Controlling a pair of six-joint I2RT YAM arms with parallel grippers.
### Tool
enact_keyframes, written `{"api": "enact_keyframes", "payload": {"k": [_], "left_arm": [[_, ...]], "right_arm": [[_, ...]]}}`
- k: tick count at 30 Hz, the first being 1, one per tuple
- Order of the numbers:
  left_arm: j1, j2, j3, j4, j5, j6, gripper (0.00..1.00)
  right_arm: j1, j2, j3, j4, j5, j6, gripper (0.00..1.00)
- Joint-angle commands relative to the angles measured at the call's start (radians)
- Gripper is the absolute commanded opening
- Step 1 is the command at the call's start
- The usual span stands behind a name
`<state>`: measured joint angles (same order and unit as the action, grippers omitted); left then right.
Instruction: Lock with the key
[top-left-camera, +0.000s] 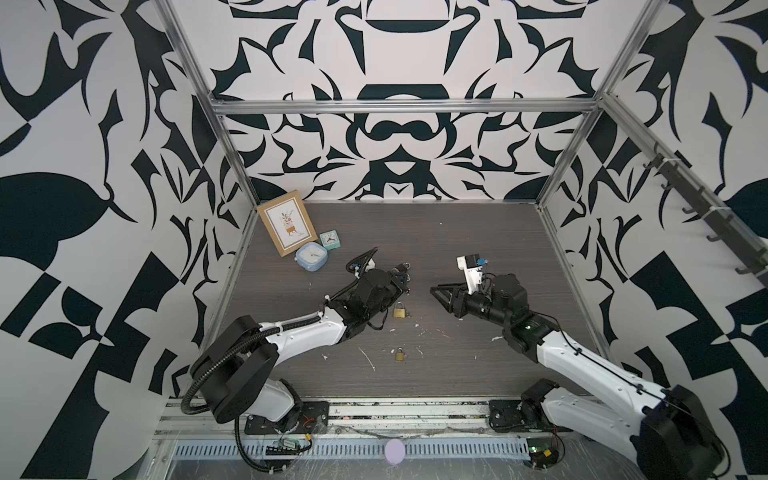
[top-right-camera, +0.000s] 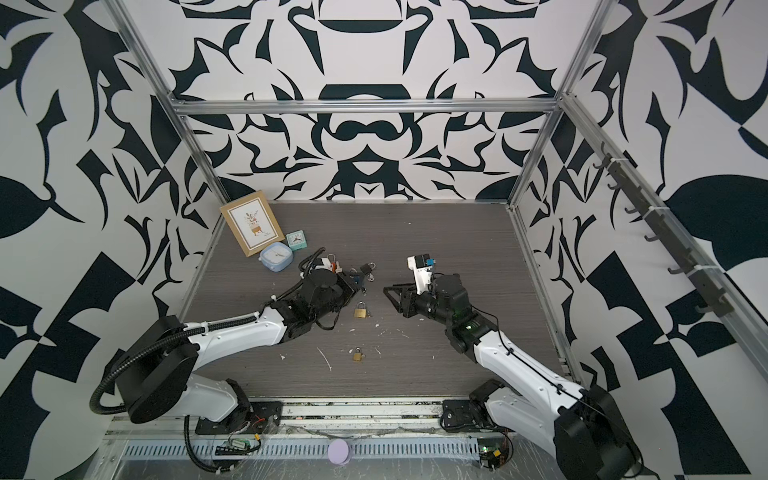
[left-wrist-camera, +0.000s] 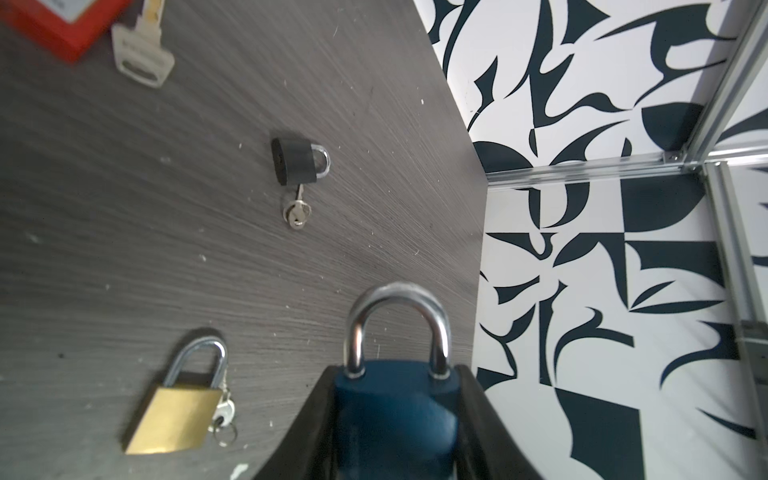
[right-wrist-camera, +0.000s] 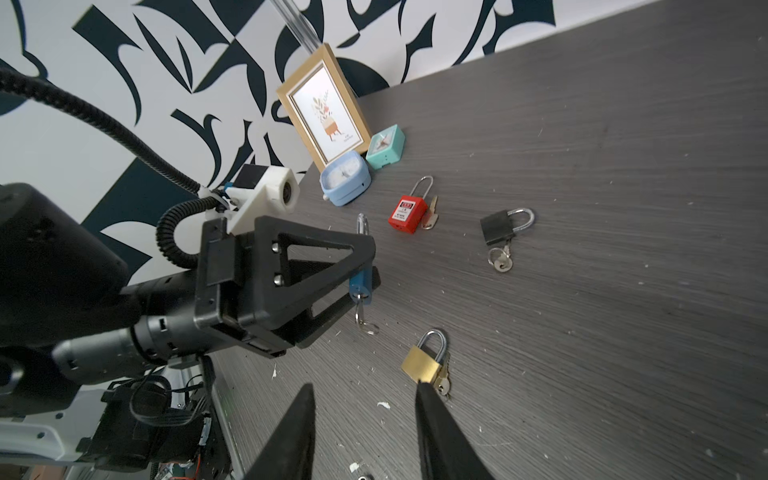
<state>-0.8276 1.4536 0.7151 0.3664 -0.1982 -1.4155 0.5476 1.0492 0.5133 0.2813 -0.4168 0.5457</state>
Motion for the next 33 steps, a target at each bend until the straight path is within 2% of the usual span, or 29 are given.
{"api": "enact_keyframes", "payload": {"k": [1, 17, 33], "left_arm": [[0.014, -0.002, -0.006, 0.058, 0.028, -0.132, 0.00], [0.031, -0.025, -0.012, 0.008, 0.042, -0.138, 0.00], [0.039, -0.007, -0.011, 0.008, 0.069, -0.149, 0.00]], "right_arm": [[0.030, 0.055, 0.080, 0.034, 0.013, -0.014, 0.40], [0.087, 0.252, 0.160, 0.098, 0.029, -0.041, 0.33], [0.102, 0.344, 0.215, 0.104, 0.040, -0.055, 0.16]]}}
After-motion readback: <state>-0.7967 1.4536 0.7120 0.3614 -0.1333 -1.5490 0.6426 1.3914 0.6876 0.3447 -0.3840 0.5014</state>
